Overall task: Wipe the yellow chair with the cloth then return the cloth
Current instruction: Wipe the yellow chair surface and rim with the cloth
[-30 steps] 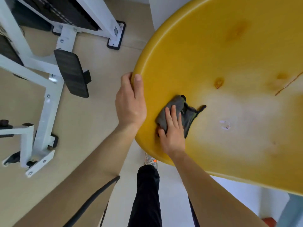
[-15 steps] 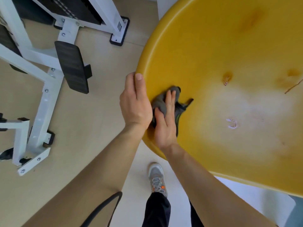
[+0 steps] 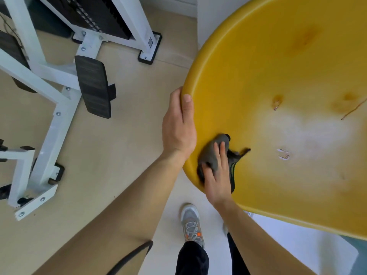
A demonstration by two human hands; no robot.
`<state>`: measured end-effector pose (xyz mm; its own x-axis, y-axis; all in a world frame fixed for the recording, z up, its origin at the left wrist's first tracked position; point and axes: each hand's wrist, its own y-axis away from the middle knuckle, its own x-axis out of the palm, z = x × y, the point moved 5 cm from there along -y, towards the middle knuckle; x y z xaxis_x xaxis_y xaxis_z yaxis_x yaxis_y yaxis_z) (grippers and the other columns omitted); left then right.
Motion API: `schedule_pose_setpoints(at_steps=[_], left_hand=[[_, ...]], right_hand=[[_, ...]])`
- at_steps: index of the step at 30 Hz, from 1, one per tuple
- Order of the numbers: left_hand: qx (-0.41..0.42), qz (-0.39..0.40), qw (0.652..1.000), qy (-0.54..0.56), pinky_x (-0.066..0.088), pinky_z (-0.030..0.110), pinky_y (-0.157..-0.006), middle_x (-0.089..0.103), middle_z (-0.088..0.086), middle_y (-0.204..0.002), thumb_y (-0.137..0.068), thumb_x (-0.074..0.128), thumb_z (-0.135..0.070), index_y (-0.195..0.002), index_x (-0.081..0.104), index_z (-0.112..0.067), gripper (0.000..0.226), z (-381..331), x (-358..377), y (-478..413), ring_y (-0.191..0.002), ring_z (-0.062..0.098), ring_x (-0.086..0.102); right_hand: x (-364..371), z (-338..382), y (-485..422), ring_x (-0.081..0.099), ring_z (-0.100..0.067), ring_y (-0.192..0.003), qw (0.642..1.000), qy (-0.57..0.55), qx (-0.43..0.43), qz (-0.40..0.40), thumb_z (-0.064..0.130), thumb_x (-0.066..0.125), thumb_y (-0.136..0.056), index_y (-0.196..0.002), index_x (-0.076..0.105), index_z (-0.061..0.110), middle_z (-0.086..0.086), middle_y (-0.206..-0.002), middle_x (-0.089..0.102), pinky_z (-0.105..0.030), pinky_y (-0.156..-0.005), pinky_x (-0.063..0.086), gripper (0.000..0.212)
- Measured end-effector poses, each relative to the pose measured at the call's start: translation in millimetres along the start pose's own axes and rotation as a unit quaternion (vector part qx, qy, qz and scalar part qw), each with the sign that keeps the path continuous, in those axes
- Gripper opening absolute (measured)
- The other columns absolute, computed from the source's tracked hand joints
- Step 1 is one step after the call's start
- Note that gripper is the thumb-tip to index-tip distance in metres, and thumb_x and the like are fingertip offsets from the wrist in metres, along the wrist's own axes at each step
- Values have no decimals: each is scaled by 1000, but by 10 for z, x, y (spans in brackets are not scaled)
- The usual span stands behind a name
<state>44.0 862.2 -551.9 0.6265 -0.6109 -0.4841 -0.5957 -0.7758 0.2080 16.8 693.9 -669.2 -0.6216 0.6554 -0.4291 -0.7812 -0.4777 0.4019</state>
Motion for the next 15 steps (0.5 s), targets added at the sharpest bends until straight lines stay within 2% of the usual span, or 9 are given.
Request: schedule_pose_setpoints(at_steps=[2,3,5,7,9,12,13,15], left_hand=[[30,-27,998,-38,54,34,-68,65,-3,-100,-104,24,-47,-131,47,-24,42,-22,24,22,-79,15,61],[38,-45,997,-54,52,32,-71,66,-1,-107,-104,24,-46,-133,47,-22,44,-19,29,29,-85,14,62],[48,-60,996,-51,52,33,-78,66,0,-116,-104,24,-46,-134,49,-21,46,3,32,25,-97,17,63],[58,-56,996,-45,52,37,-84,66,0,-121,-104,24,-45,-135,48,-21,46,11,30,17,-105,19,63],[55,-47,995,-63,53,38,-88,63,1,-126,-104,23,-44,-139,45,-20,48,31,28,20,-108,19,61],[56,-41,991,-117,52,41,-95,51,5,-141,-104,24,-45,-147,36,-18,53,-17,25,41,-119,20,55],[77,-57,978,-183,47,42,-104,42,7,-150,-104,28,-42,-150,31,-15,54,-49,14,64,-129,23,49],[178,-62,926,-327,23,42,-120,27,14,-160,-100,40,-28,-153,27,-10,58,-190,80,189,-145,30,30]], right_hand=[[-25,296,-287,-3,-10,-154,996,-86,36,-4,49,34,-92,-160,10,19,6,-168,0,-44,-125,8,77],[-72,597,-500,0,-12,-155,989,-142,24,-11,48,34,-94,-160,9,16,2,-168,2,-44,-125,9,77],[-232,1215,-869,5,-13,-155,974,-218,-31,-45,43,36,-97,-160,10,17,-1,-169,6,-39,-126,11,73],[-309,1467,-1013,1,-10,-154,968,-226,-83,-65,33,34,-100,-160,12,14,-2,-169,3,-29,-125,6,67],[-239,1216,-851,-4,-7,-154,981,-144,-122,-52,34,31,-101,-159,14,12,-2,-169,1,-27,-125,4,65],[-44,241,-270,-2,-7,-154,997,5,-71,-9,44,28,-96,-159,22,23,7,-168,3,-44,-125,9,67],[-36,-71,-65,0,-9,-154,998,46,-40,3,46,28,-94,-159,22,27,11,-167,3,-48,-124,11,68],[-104,-487,187,5,-17,-155,993,114,-2,20,50,29,-92,-159,20,34,16,-167,1,-51,-122,15,69]])
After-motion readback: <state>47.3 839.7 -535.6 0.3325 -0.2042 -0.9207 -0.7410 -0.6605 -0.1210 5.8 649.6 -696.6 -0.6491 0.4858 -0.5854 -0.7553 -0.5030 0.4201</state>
